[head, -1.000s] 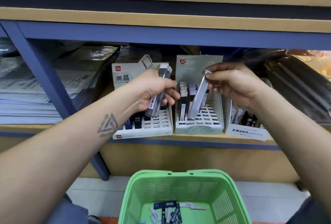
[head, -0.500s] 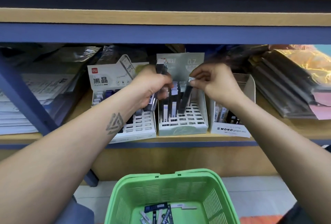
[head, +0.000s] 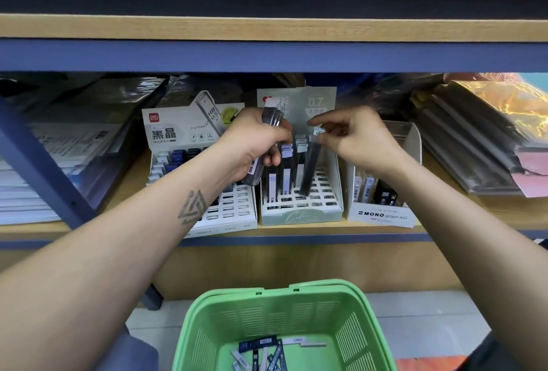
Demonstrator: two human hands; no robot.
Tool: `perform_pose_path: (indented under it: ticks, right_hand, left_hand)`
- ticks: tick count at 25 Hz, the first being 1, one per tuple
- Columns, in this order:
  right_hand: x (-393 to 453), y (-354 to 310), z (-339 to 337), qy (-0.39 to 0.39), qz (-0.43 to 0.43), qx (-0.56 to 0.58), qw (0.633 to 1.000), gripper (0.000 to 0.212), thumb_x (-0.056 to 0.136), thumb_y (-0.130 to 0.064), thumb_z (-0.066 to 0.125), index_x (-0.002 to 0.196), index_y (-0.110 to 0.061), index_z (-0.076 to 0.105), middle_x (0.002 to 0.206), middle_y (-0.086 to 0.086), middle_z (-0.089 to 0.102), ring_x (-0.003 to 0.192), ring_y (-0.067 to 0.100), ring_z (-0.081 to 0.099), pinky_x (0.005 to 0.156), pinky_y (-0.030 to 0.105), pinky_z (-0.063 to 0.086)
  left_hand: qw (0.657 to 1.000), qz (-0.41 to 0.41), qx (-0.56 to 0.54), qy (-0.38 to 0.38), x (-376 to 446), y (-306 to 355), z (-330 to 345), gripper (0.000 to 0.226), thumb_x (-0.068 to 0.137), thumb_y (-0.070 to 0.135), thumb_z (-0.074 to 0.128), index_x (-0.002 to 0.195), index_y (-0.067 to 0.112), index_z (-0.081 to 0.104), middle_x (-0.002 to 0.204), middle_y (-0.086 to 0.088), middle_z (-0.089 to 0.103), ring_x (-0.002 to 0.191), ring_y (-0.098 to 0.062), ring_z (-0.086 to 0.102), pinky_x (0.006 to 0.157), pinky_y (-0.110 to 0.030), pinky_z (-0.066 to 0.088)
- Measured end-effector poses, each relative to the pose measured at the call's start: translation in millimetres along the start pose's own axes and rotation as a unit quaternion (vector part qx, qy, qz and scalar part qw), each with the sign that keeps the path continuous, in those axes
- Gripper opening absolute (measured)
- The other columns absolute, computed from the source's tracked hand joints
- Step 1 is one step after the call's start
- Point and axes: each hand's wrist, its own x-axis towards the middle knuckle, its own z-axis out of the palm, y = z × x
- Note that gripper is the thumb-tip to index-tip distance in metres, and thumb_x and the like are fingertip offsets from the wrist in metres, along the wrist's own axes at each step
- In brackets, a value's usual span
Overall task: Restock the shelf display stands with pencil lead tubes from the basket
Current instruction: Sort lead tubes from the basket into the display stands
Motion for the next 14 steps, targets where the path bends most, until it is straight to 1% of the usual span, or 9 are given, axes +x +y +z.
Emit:
perform_pose_path:
  ticks: [1, 3, 4, 6, 7, 9, 12, 14]
  right_hand:
    - [0, -1, -3, -0.002, -0.003, -0.016, 1.000, 0.023, 0.089, -0.020, 0.075, 0.109, -0.031, 0.076, 0.090, -0.014, 0.070, 0.073, -0.005, 0.060, 0.069, 0.009, 0.042]
    - [2, -3, -9, -0.011, -0.006, -0.050, 0.999, 0.019, 0.087, -0.025, 0.077, 0.106, -0.027, 0.076, 0.083, -0.018, 0.066, 0.070, -0.005, 0.059, 0.067, 0.013, 0.043]
    - [3, -4, -11, -0.020, -0.004, -0.063, 0.998, 0.019, 0.085, -0.028, 0.080, 0.102, -0.024, 0.076, 0.079, -0.016, 0.066, 0.070, -0.002, 0.060, 0.067, 0.018, 0.047]
    - [4, -6, -13, -0.035, 0.005, -0.079, 0.996, 0.022, 0.080, -0.035, 0.085, 0.090, -0.020, 0.074, 0.076, -0.007, 0.068, 0.069, 0.008, 0.062, 0.067, 0.029, 0.052]
    - [4, -6, -13, -0.033, 0.005, -0.087, 0.996, 0.025, 0.078, -0.038, 0.086, 0.083, -0.018, 0.072, 0.075, -0.002, 0.068, 0.069, 0.013, 0.063, 0.067, 0.033, 0.052]
    - [3, -7, -11, -0.021, -0.006, -0.091, 0.996, 0.029, 0.077, -0.040, 0.086, 0.075, -0.017, 0.069, 0.069, 0.000, 0.069, 0.067, 0.018, 0.066, 0.063, 0.035, 0.053]
    - [1, -8, -7, -0.003, -0.012, -0.073, 0.997, 0.026, 0.077, -0.035, 0.087, 0.071, -0.019, 0.067, 0.060, -0.003, 0.069, 0.058, 0.009, 0.068, 0.060, 0.032, 0.056]
    - [1, -8, -6, 0.007, -0.013, -0.080, 0.997, 0.026, 0.076, -0.034, 0.087, 0.072, -0.017, 0.068, 0.060, -0.002, 0.069, 0.058, 0.011, 0.068, 0.062, 0.036, 0.059]
  left_hand:
    - [1.000, 0.001, -0.004, 0.000, 0, 0, 0, 0.010, 0.091, -0.004, 0.063, 0.101, -0.003, 0.064, 0.094, -0.032, 0.067, 0.036, -0.014, 0.050, 0.036, -0.020, 0.032]
    - [1.000, 0.001, -0.012, -0.001, 0, 0, -1, 0.008, 0.092, -0.004, 0.062, 0.099, -0.001, 0.063, 0.095, -0.030, 0.070, 0.037, -0.014, 0.049, 0.036, -0.020, 0.032]
    - [1.000, 0.001, -0.014, -0.002, 0, 0, -1, 0.007, 0.092, -0.003, 0.062, 0.098, 0.001, 0.063, 0.094, -0.027, 0.071, 0.037, -0.014, 0.049, 0.036, -0.021, 0.032]
    - [1.000, 0.002, -0.016, -0.004, 0, -1, -1, 0.005, 0.093, -0.002, 0.062, 0.094, 0.003, 0.063, 0.092, -0.024, 0.072, 0.037, -0.014, 0.049, 0.036, -0.021, 0.032]
    - [1.000, 0.003, -0.017, -0.004, 0, -1, -1, 0.005, 0.093, -0.002, 0.062, 0.093, 0.004, 0.063, 0.093, -0.025, 0.072, 0.037, -0.014, 0.049, 0.037, -0.021, 0.032]
    - [1.000, 0.003, -0.016, -0.001, 0, -2, -1, 0.006, 0.093, -0.002, 0.062, 0.092, 0.004, 0.063, 0.095, -0.027, 0.072, 0.036, -0.013, 0.049, 0.037, -0.020, 0.032]
    - [1.000, 0.002, -0.013, 0.002, 0, -3, -1, 0.004, 0.093, -0.001, 0.063, 0.093, 0.003, 0.063, 0.100, -0.028, 0.072, 0.037, -0.014, 0.049, 0.037, -0.021, 0.033]
    - [1.000, 0.001, -0.007, -0.002, 1, -4, 0, 0.005, 0.092, -0.002, 0.063, 0.093, 0.003, 0.063, 0.102, -0.030, 0.071, 0.038, -0.015, 0.050, 0.038, -0.021, 0.033]
